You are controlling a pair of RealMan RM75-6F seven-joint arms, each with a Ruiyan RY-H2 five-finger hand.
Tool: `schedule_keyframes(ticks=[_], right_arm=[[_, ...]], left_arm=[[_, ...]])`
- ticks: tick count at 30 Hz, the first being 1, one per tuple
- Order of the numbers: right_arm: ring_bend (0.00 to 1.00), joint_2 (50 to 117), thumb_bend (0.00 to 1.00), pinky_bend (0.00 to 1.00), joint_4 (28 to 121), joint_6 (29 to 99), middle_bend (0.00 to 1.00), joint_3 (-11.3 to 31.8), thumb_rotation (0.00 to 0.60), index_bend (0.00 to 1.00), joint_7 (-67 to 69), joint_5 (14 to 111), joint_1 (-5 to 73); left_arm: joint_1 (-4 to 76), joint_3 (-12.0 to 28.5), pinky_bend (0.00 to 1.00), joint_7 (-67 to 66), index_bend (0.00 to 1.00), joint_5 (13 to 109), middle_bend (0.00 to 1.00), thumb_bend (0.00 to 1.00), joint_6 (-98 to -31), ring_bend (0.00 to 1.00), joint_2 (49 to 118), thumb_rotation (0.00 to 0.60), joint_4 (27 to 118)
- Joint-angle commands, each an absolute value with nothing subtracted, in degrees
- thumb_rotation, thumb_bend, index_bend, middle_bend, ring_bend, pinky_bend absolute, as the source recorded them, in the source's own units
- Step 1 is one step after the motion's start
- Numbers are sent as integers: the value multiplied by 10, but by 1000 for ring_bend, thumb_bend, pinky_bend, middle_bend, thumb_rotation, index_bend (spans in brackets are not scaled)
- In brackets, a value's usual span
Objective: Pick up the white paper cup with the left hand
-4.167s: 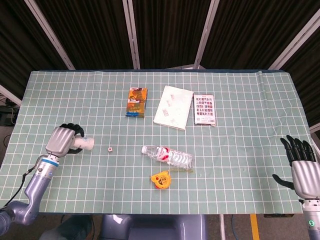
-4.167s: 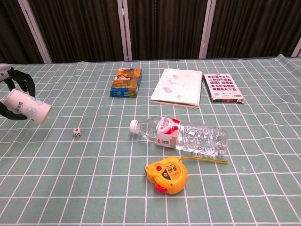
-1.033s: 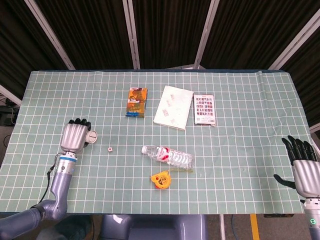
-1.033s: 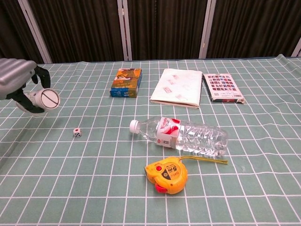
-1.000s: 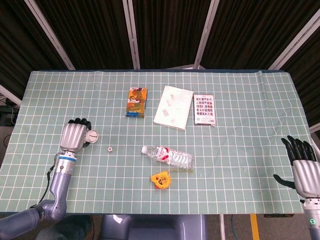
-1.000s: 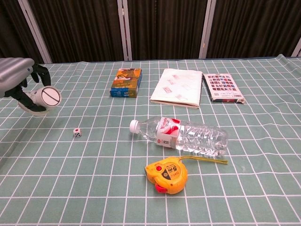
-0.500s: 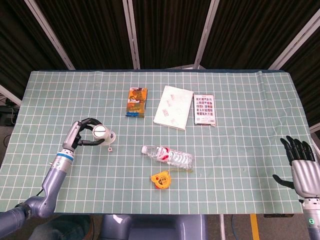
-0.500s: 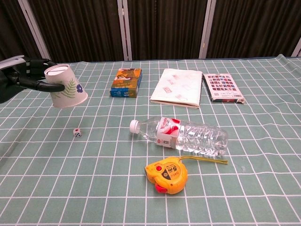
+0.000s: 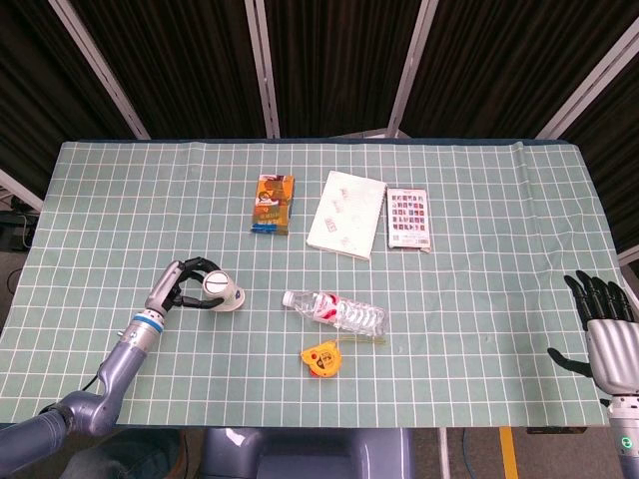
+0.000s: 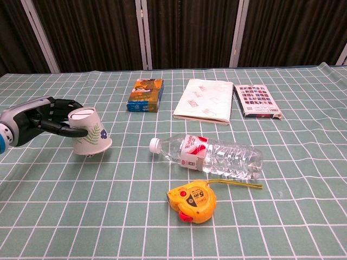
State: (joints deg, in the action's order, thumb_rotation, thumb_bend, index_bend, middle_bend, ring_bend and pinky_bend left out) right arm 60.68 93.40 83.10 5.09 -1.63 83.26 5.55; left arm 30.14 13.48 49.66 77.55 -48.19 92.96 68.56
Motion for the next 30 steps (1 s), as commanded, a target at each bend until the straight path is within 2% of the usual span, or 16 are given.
schedule_keyframes(ticks=[1,7,11,13,14,16,17,25,27,30], right_arm=[[0,607,0,0,934,831,0,51,600,0,-16,833,56],[0,608,0,0,934,830,0,50,600,0,-19,832,56],[0,608,0,0,935,829,0,50,600,0,-19,831,56],[0,608,0,0,935,829,0,51,600,0,-21,831,56],[0,608,0,0,935,830,0,51,600,0,-22,830,56],[0,608,0,0,936,831,0,51,600,0,-24,830,55],[0,608,0,0,936,831,0,51,600,0,-24,830,55],[0,606,0,0,940,835,0,49,600,0,-22,838,54],[0,605,0,0,942,838,0,48,600,0,-21,842,53],[0,604,0,0,944,842,0,47,600,0,-19,847,52]], left_arm=[[302,132,383,495,477,775,357,0,-484,291,930,600,684],[304,126,371,480,470,763,351,0,-483,287,934,600,674],[306,123,313,479,426,758,312,0,-478,257,932,600,674],[307,118,199,482,337,759,252,0,-472,204,927,600,680],[308,116,109,482,241,761,182,0,-469,138,923,600,683],[307,111,16,482,76,767,55,0,-472,33,914,600,692],[306,110,0,480,23,770,13,0,-478,3,912,600,696],[269,102,0,446,0,826,0,0,-598,0,844,600,771],[255,98,0,411,0,845,0,0,-640,0,821,600,788],[227,95,0,290,0,860,0,0,-711,0,795,600,801]])
